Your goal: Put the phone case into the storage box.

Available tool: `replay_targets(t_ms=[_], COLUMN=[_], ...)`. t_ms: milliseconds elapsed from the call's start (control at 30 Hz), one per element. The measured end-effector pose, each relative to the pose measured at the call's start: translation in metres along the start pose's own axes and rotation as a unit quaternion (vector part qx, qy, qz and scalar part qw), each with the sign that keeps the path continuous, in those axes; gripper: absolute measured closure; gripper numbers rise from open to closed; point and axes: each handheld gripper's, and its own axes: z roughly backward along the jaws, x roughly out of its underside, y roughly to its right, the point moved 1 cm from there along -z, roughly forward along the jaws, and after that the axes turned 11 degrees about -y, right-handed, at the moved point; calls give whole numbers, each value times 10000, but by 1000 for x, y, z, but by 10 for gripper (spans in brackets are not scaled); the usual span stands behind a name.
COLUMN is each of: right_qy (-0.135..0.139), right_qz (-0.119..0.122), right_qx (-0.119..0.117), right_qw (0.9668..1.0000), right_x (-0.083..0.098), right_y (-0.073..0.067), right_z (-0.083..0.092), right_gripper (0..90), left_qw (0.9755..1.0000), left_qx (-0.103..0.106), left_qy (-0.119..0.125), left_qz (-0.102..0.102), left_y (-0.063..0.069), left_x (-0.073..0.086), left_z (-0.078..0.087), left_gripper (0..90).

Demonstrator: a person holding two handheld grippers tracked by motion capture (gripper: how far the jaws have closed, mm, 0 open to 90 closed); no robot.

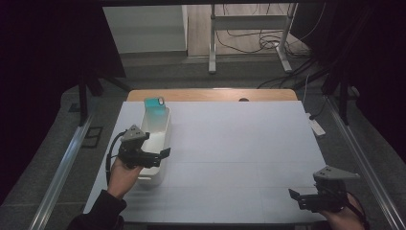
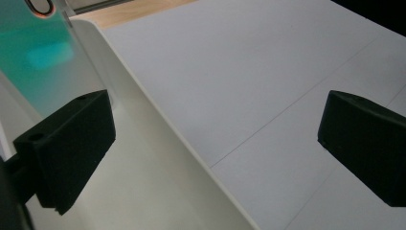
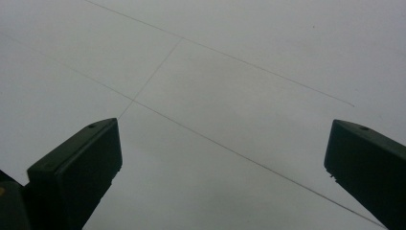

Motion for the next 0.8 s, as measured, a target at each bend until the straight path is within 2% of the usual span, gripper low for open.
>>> replay_targets(t_ms=[800], right_qy=[-18], right_qz=[13], right_qx=[13], right_qw=[10000], right_x=[0], right_y=[-1], right_z=[0], right_gripper=[0], left_qw=[9999], left_qx=[-64], left_qy=[70], left_qz=[84], left_y=[11], left_x=[29], left_z=[23], left_gripper=[0])
